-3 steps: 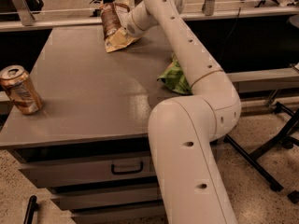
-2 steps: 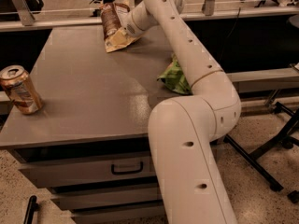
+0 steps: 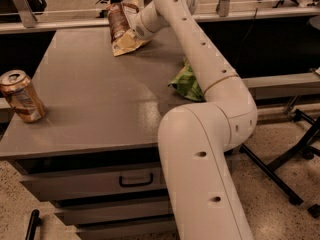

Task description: Move brown chip bag near orange can

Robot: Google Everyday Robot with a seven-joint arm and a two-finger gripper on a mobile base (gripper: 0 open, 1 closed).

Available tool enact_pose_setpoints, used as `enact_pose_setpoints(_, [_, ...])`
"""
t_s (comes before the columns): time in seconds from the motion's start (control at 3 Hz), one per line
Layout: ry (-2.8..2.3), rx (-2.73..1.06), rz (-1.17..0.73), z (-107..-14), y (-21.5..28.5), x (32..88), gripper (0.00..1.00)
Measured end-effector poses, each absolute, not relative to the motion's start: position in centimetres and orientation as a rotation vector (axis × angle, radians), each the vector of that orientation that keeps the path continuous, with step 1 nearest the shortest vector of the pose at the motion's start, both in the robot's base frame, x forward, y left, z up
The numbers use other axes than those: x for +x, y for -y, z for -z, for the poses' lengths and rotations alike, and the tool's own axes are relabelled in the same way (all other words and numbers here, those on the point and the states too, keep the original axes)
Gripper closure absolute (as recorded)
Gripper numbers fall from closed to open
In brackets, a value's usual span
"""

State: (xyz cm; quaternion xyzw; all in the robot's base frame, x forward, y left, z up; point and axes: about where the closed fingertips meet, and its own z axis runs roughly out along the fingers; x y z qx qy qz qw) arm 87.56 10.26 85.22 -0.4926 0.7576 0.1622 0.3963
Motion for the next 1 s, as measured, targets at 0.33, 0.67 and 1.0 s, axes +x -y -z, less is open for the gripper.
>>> enact_pose_setpoints(0.33, [-1.835,-1.272,-0.412,-87.5,-10.8,87.3,1.00])
enact_pose_setpoints(0.67, [-1.727,-1.349,-0.374,-91.5,-11.8,85.7,0.79])
enact_pose_setpoints(1.0, [-1.748,-1.350,-0.384,-90.5,-12.0,85.9,0.51])
